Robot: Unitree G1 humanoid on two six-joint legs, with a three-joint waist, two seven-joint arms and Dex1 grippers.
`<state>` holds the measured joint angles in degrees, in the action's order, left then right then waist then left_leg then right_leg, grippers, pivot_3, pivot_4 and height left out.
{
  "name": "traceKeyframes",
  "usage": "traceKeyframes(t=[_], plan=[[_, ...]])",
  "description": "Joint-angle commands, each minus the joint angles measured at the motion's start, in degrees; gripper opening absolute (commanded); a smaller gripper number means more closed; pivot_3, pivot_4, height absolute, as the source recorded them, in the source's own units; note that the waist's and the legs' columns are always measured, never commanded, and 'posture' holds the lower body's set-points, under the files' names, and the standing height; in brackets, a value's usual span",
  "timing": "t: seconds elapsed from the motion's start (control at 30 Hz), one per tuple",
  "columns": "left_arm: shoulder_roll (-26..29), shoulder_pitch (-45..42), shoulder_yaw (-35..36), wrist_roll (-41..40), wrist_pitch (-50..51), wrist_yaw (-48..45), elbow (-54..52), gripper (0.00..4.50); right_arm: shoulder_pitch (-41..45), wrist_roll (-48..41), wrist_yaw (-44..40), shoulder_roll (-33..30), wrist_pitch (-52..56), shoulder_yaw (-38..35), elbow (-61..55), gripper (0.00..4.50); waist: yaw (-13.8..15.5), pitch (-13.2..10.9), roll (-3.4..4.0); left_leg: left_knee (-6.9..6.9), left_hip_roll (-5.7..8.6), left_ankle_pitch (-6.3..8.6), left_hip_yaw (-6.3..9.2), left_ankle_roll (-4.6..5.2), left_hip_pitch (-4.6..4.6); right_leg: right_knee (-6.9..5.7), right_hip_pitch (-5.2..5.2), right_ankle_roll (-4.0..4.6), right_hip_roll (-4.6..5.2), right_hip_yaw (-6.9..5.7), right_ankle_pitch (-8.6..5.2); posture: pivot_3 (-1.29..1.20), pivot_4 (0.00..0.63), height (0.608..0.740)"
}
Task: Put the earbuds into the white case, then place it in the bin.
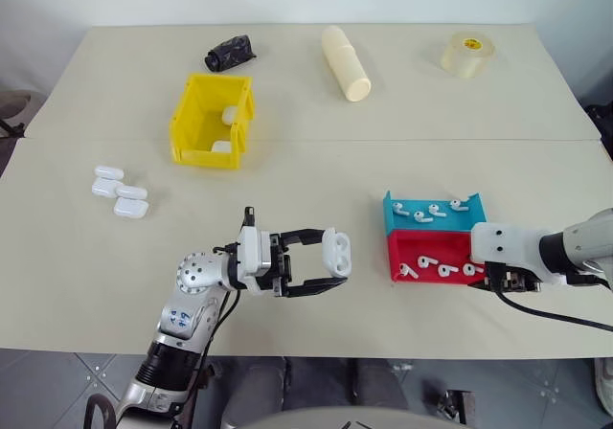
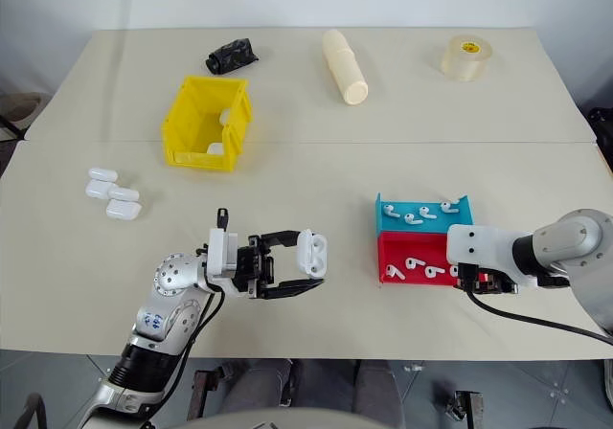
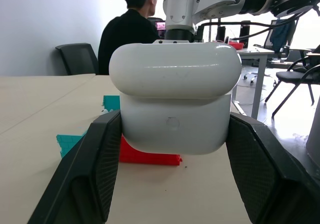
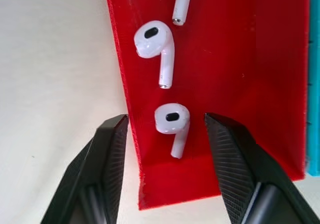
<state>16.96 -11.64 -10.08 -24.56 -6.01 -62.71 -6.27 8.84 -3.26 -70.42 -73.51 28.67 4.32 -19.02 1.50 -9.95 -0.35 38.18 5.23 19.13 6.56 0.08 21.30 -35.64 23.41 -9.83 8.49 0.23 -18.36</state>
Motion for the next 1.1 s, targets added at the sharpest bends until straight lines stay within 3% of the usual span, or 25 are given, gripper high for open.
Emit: traceKeyframes(t=[0.03, 0.37, 0.47, 0.6, 0.93, 1.1], plan=[[0.40, 0.10, 0.28, -1.11, -0.01, 0.06, -2.41, 2.77, 0.93, 1.25, 0.25, -0.24, -1.23, 0.27, -0.74, 2.46, 0.00, 0.00, 0.00, 0.00, 0.00, 0.00, 0.00, 0.00, 0.00, 0.00, 0.00, 0.00, 0.00, 0.00, 0.00, 0.00, 0.150, 0.740], [0.50, -0.14, 0.47, -1.15, 0.20, 0.02, -2.36, 2.77, 2.36, 2.49, 0.51, 0.77, -1.16, 1.90, -0.72, 2.46, -0.09, 0.00, 0.00, 0.01, -0.01, 0.00, 0.00, 0.00, 0.00, 0.00, -0.01, 0.00, -0.01, 0.00, 0.00, 0.00, 0.150, 0.740], [0.53, -0.21, 0.48, -1.14, 0.22, 0.05, -2.31, 2.77, 2.56, 2.44, 0.38, 0.96, -0.99, 2.08, -0.88, 1.88, -0.14, 0.00, 0.00, 0.01, -0.02, 0.00, 0.00, 0.00, -0.01, 0.00, -0.01, 0.00, -0.02, 0.00, 0.00, 0.00, 0.150, 0.740], [0.53, -0.22, 0.45, -1.14, 0.28, 0.09, -2.36, 2.77, 2.58, 2.43, 0.24, 1.12, -0.94, 2.11, -0.90, 0.62, -0.12, 0.00, 0.00, 0.01, -0.02, 0.00, -0.01, 0.00, -0.01, -0.01, -0.01, 0.00, -0.02, 0.00, 0.00, 0.00, 0.150, 0.740], [0.40, -0.19, 0.38, -1.09, 0.17, 0.16, -2.32, 2.77, 2.38, 2.32, 0.08, 1.21, -0.36, 1.87, -1.25, 0.62, -0.12, 0.00, 0.00, 0.01, -0.02, 0.00, -0.01, 0.00, -0.01, -0.01, 0.00, 0.00, -0.02, 0.00, 0.00, 0.00, 0.150, 0.740], [0.52, -0.15, 0.50, -1.14, -0.06, -0.06, -2.26, 2.77, 1.49, -3.77, -2.45, 1.19, 0.13, -3.74, -3.08, 0.62, -0.05, 0.00, 0.00, 0.01, -0.02, 0.00, -0.01, 0.00, 0.00, -0.01, 0.00, 0.00, -0.02, 0.01, 0.00, 0.00, 0.150, 0.740]])
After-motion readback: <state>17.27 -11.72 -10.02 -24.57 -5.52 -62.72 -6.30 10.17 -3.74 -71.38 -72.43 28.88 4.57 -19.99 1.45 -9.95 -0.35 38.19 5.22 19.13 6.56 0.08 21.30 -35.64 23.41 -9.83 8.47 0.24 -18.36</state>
